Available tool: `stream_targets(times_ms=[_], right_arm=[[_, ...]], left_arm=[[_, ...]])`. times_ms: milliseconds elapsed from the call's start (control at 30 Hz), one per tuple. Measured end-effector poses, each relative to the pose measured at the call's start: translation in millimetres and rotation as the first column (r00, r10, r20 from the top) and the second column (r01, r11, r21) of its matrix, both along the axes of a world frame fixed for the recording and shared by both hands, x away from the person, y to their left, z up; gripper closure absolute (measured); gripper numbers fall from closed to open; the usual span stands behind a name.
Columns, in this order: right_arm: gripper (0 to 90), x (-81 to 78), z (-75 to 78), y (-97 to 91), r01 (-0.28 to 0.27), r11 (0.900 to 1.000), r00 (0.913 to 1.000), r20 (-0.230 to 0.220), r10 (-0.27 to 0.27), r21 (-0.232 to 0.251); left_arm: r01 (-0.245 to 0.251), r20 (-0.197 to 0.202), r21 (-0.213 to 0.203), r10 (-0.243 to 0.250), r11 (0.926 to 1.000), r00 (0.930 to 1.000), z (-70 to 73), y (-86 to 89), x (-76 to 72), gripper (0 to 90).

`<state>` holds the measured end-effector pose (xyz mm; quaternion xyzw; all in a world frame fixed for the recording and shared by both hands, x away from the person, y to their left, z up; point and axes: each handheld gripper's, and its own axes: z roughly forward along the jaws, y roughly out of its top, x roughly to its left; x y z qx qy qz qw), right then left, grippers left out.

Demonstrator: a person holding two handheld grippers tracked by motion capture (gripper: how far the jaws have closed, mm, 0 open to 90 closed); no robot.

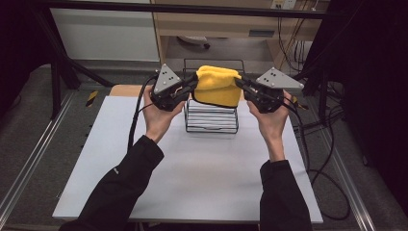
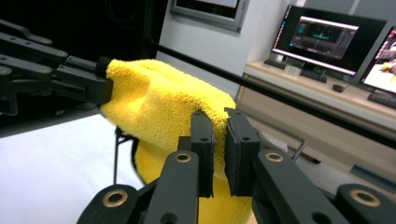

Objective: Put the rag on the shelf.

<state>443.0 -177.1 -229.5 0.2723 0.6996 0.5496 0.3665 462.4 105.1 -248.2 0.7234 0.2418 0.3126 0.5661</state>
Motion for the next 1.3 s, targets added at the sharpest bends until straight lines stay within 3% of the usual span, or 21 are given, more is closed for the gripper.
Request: stream_targets(times_ms=[300,400,567,667,767,900,1133,1300], right_arm=[[83.3,-4.4,-20.2,-2.8,-0.013,0.9997,0.9985,-0.053,0.012,-0.020],[83.3,-3.6,-25.8,-3.4,-0.018,0.9995,0.9976,-0.068,0.017,-0.026],[83.2,-2.3,-32.4,-4.6,-0.022,0.9991,0.9968,-0.077,0.019,-0.035],[83.1,-1.8,-34.5,-3.9,-0.024,0.9987,0.9964,-0.082,0.020,-0.044],[82.9,-1.3,-36.7,-2.4,-0.028,0.9977,0.9961,-0.085,0.023,-0.061],[82.7,-1.2,-39.1,-2.5,-0.034,0.9969,0.9960,-0.084,0.028,-0.071],[81.1,-3.0,-40.1,-5.0,-0.050,0.9960,0.9959,-0.080,0.044,-0.074],[75.9,-4.9,-37.4,-8.1,-0.071,0.9964,0.9927,-0.101,0.066,-0.045]], left_arm=[[0.008,-0.051,0.013,-0.008,0.9999,0.9987,-12.8,-0.1,-0.7,78.0],[0.021,-0.094,0.008,-0.020,0.9998,0.9954,-11.7,1.7,-1.8,73.9],[0.009,-0.154,0.004,-0.009,0.9999,0.9881,-1.1,7.7,-5.9,58.5],[0.003,-0.153,-0.021,-0.006,0.9998,0.9882,9.8,11.8,-6.6,51.1],[0.004,-0.149,-0.051,-0.012,0.9987,0.9887,20.7,13.0,-5.6,49.9],[0.014,-0.173,-0.032,-0.019,0.9994,0.9847,23.1,5.7,1.3,54.0],[0.043,-0.267,-0.034,-0.050,0.9985,0.9624,8.6,-1.4,9.7,76.0],[0.043,-0.278,-0.035,-0.051,0.9985,0.9593,-2.0,0.0,6.4,84.7]])
